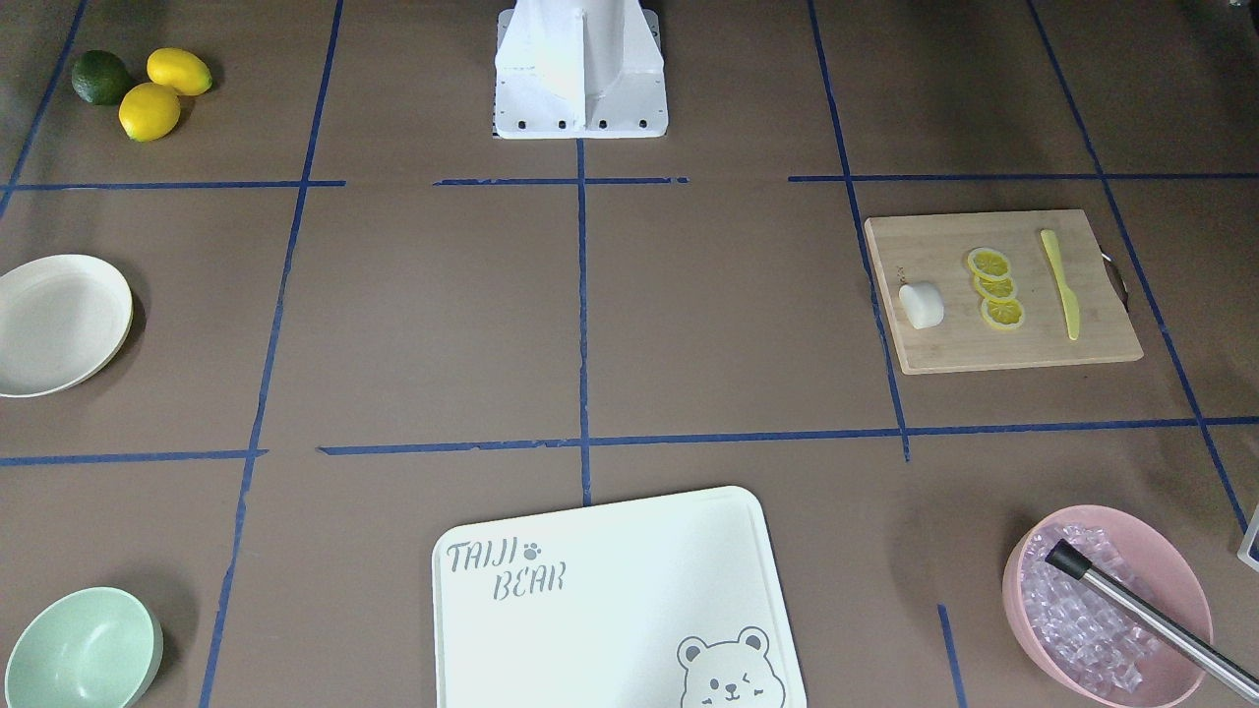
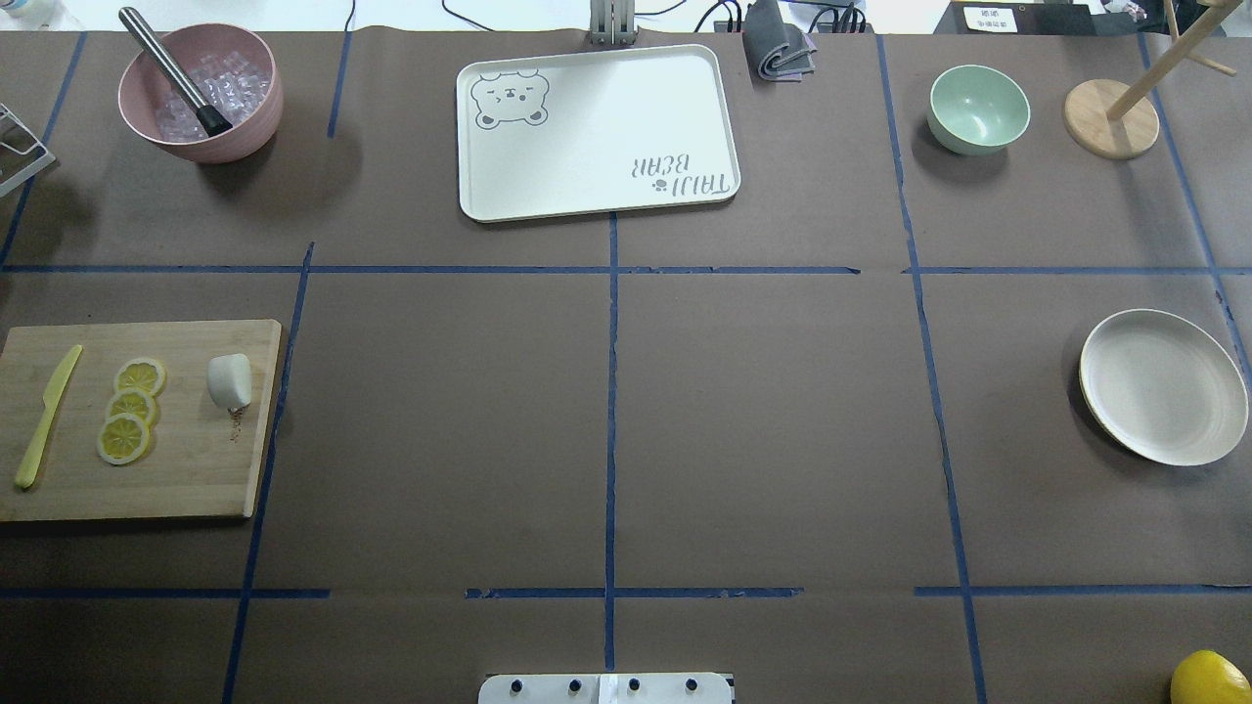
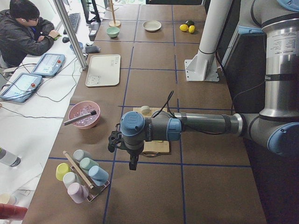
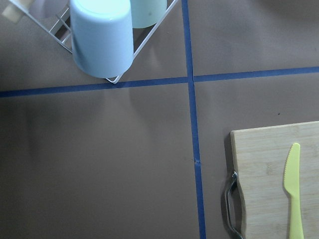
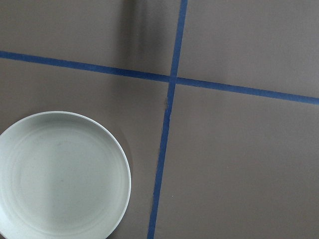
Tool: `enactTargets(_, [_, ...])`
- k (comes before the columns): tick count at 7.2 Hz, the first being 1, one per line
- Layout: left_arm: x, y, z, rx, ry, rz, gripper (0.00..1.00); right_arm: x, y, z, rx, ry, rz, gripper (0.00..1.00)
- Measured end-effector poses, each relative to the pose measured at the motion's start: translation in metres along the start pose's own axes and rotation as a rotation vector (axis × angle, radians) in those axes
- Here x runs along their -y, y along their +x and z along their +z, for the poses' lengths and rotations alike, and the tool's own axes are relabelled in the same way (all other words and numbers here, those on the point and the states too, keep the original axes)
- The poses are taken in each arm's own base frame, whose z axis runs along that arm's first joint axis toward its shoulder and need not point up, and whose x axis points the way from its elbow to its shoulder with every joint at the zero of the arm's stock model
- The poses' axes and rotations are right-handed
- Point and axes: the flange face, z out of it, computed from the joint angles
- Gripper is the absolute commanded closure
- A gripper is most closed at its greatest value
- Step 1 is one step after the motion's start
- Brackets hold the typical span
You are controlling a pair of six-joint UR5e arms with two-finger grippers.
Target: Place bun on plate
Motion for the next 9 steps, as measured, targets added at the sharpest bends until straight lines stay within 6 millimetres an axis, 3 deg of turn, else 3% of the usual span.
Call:
enactTargets(3, [-0.013, -0.005, 0.006, -0.003, -0.014, -0.019, 0.0, -0.006, 0.0, 0.011, 0.007, -0.024, 0.002, 0.0])
enactTargets(5, [-0.021, -0.009, 0.011, -0.003, -0.026, -0.029, 0.0, 0.0, -0.025, 0.029, 0.027, -0.017, 0.014, 0.0])
enactTargets(7, [-0.023, -0.009, 0.011, -0.004, -0.029, -0.032, 0.0, -0.003, -0.048, 0.08, 0.078, 0.044, 0.049, 0.01])
enactTargets(9, [-0.026, -0.009, 0.012, -0.006, -0.033, -0.036, 0.0, -0.018, -0.048, 0.135, 0.134, 0.103, 0.072, 0.11])
